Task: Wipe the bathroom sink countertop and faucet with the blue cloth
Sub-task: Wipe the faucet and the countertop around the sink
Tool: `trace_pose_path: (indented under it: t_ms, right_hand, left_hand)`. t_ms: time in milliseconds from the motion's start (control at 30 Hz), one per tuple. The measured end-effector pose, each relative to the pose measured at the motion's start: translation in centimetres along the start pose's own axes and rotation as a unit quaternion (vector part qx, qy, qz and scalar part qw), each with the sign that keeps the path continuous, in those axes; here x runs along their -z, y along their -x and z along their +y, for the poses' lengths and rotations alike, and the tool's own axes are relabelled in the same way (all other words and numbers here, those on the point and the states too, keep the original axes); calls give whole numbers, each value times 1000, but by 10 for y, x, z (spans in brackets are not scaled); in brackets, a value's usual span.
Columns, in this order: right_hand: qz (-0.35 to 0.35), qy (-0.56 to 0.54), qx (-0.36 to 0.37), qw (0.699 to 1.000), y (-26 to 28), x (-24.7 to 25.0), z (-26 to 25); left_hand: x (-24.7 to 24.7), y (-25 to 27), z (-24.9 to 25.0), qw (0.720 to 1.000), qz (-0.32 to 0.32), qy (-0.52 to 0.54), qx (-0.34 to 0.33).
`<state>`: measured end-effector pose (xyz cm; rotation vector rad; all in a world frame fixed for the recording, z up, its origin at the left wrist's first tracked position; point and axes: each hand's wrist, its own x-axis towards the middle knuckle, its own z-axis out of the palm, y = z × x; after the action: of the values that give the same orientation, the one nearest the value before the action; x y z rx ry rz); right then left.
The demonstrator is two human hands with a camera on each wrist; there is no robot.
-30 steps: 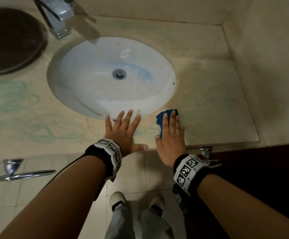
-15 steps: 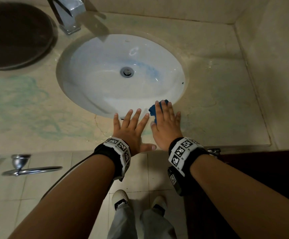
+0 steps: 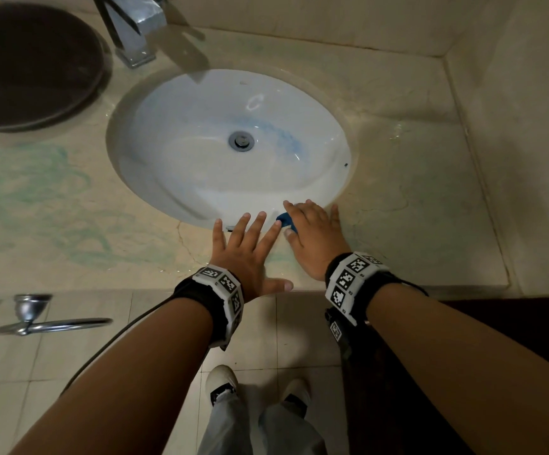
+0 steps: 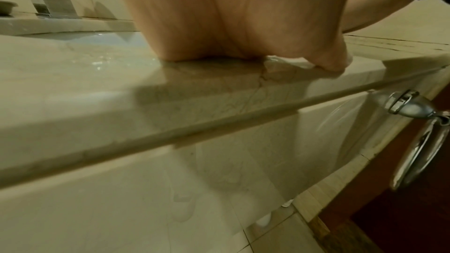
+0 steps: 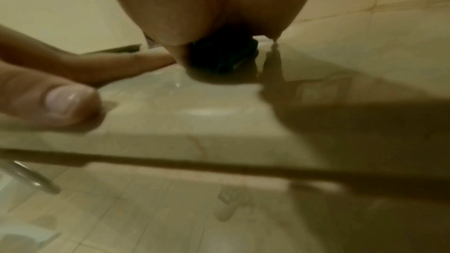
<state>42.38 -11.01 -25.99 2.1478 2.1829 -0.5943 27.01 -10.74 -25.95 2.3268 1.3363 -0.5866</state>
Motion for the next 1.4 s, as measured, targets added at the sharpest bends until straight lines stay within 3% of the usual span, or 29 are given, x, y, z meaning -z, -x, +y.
trace_pose_path:
  t_ms: [133,300,467,567,700,800,1000,1133,1400]
  right_hand:
    - [55,-74,35,995,8,6,17]
    - [134,-116,-65,982,32,10,44]
    - [3,-74,-161,984,63,1,42]
    - [-29,-87,-161,983,71,1,25]
    - [-61,8,-161,985,70,15,16]
    - [-87,12,-126,988,69,22,14]
    - [-100,131,-31,986,65,11,3]
    - [-126,105,-19,986,60,-9,-8]
    - [-93,81,-18,992,31,-18,-51]
  left_hand:
    - [1,1,0,1000,-4,-2,-1]
    - [2,1,0,1000,-6,2,2]
    - [3,2,-1,1000,-13,9,-1]
    - [7,2,-2,999,-25,22,-8]
    - [10,14,-16,999,-12,33,-6]
    - [11,27,-40,1000,-3,22,19]
    - [12,37,-97,995,-4,31,99]
    - [6,39,-115,994,-11,31,108]
    - [-5,33,-117,994,-6,28,106]
